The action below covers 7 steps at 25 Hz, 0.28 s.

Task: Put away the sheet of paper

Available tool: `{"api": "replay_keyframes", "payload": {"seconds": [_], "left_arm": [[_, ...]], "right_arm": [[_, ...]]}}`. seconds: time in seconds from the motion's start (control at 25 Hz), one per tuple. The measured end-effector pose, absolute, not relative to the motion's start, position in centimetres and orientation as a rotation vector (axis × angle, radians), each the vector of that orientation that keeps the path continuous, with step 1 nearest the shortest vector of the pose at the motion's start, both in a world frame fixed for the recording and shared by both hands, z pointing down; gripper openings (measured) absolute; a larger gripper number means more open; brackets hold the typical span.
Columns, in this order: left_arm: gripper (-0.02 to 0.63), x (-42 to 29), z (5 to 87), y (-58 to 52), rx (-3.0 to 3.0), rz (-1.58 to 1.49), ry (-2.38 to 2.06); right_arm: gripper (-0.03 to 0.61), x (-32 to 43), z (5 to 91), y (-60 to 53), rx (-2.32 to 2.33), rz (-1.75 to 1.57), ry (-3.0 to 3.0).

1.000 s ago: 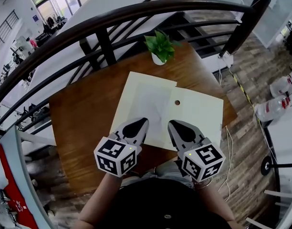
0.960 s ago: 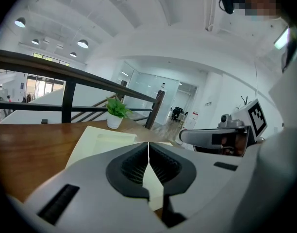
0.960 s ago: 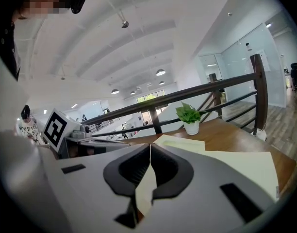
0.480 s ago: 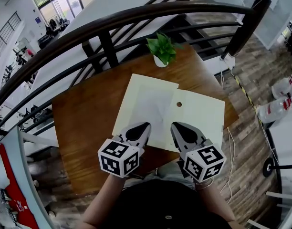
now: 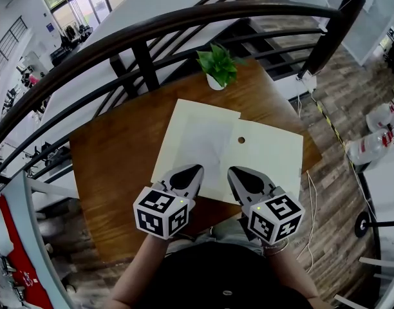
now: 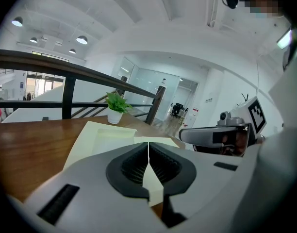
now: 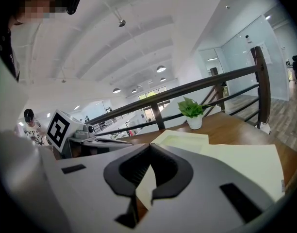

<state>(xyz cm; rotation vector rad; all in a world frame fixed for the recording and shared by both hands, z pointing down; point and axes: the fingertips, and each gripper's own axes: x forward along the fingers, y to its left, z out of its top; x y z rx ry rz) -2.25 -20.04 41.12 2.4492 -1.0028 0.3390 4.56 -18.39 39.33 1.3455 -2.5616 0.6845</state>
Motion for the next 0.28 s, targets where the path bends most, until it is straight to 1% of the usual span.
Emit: {"api": "replay_keyframes", "payload": {"seconds": [0.28], "left_arm": [[0.021,-1.77,41.47,-19.61,2.438,0.363,-0.969]], "right_arm": [[0.026,3.97,39.68,-18.05,1.291,0.678,-2.561]]}}
